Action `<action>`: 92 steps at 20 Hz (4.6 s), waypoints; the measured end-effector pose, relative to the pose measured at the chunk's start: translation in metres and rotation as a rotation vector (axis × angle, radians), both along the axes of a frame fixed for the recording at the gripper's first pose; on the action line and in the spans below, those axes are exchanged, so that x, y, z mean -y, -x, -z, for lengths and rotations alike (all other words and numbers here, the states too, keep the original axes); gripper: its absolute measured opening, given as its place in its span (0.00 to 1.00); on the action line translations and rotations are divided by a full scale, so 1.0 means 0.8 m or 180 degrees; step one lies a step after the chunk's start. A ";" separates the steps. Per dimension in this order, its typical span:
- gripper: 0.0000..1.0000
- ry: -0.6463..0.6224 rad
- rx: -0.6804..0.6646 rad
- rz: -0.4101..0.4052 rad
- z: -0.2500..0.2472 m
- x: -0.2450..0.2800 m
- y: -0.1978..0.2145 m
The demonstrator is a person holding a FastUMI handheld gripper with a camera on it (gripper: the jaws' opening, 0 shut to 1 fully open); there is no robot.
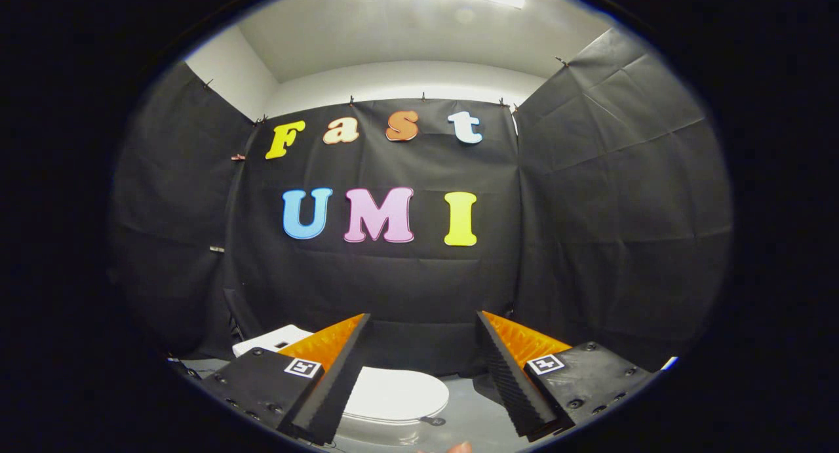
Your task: Open the toilet lid.
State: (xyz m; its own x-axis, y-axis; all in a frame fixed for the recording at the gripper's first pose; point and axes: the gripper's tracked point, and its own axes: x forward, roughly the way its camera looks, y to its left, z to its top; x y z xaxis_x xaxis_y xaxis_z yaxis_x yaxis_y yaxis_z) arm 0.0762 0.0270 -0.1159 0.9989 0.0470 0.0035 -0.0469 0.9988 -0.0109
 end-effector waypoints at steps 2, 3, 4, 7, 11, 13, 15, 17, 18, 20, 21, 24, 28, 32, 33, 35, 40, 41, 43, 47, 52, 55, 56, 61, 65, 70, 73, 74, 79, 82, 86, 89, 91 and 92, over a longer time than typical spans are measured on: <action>0.98 -0.0032 -0.0098 0.0014 0.041 0.002 -0.018; 0.98 -0.0073 -0.0165 0.0055 0.062 0.007 -0.026; 0.98 -0.0128 -0.0224 0.0088 0.080 0.012 -0.035; 0.98 -0.0200 -0.0382 0.0151 0.136 0.023 -0.057; 0.98 -0.0308 -0.0541 0.0185 0.212 0.041 -0.081; 0.99 -0.0332 -0.0702 0.0179 0.261 0.048 -0.092; 0.99 -0.0406 -0.0904 0.0178 0.314 0.053 -0.098; 0.99 -0.0505 -0.1117 0.0097 0.366 0.049 -0.105; 0.99 -0.0533 -0.1225 0.0084 0.394 0.051 -0.108; 0.99 -0.0637 -0.1441 0.0128 0.447 0.061 -0.118; 0.99 -0.0686 -0.1528 0.0156 0.465 0.065 -0.122; 0.99 -0.0969 -0.1850 0.0272 0.527 0.080 -0.134; 0.99 -0.1562 -0.2206 0.0474 0.590 0.107 -0.145; 0.99 -0.2159 -0.2477 0.0587 0.642 0.118 -0.149; 0.99 -0.2338 -0.2514 0.0614 0.651 0.118 -0.151; 0.99 -0.2706 -0.2608 0.0640 0.671 0.112 -0.158; 0.58 -0.3804 -0.2724 0.0584 0.692 0.074 -0.179; 0.40 -0.3984 -0.2672 0.0642 0.694 0.081 -0.183; 0.07 -0.4288 -0.2649 0.0694 0.680 0.079 -0.183; 0.06 -0.3818 -0.2665 0.0620 0.657 0.076 -0.187; 0.05 -0.3465 -0.2629 0.0494 0.589 0.058 -0.203; 0.05 -0.3315 -0.2594 0.0447 0.551 0.041 -0.208; 0.06 -0.3245 -0.2576 0.0420 0.538 0.037 -0.208; 0.05 -0.2742 -0.2430 0.0312 0.475 0.008 -0.216; 0.05 -0.2389 -0.2268 0.0214 0.415 -0.023 -0.218; 0.06 -0.1845 -0.2073 0.0170 0.346 -0.093 -0.234; 0.06 -0.1421 -0.1969 0.0208 0.323 -0.124 -0.233; 0.06 -0.1313 -0.1934 0.0214 0.315 -0.132 -0.231; 0.07 -0.1063 -0.1803 0.0186 0.284 -0.184 -0.233; 0.07 -0.0894 -0.1729 0.0161 0.268 -0.217 -0.233; 0.07 -0.0597 -0.1610 0.0172 0.251 -0.262 -0.234; 0.07 -0.0378 -0.1527 0.0179 0.240 -0.297 -0.232; 0.07 -0.0232 -0.1467 0.0171 0.234 -0.321 -0.233; 0.07 -0.0177 -0.1449 0.0160 0.232 -0.333 -0.232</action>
State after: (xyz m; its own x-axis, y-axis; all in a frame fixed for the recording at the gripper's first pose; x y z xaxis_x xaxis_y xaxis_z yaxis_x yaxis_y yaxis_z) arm 0.2617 0.2930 -0.3016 0.9004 0.0105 -0.4349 0.0141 0.9985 0.0532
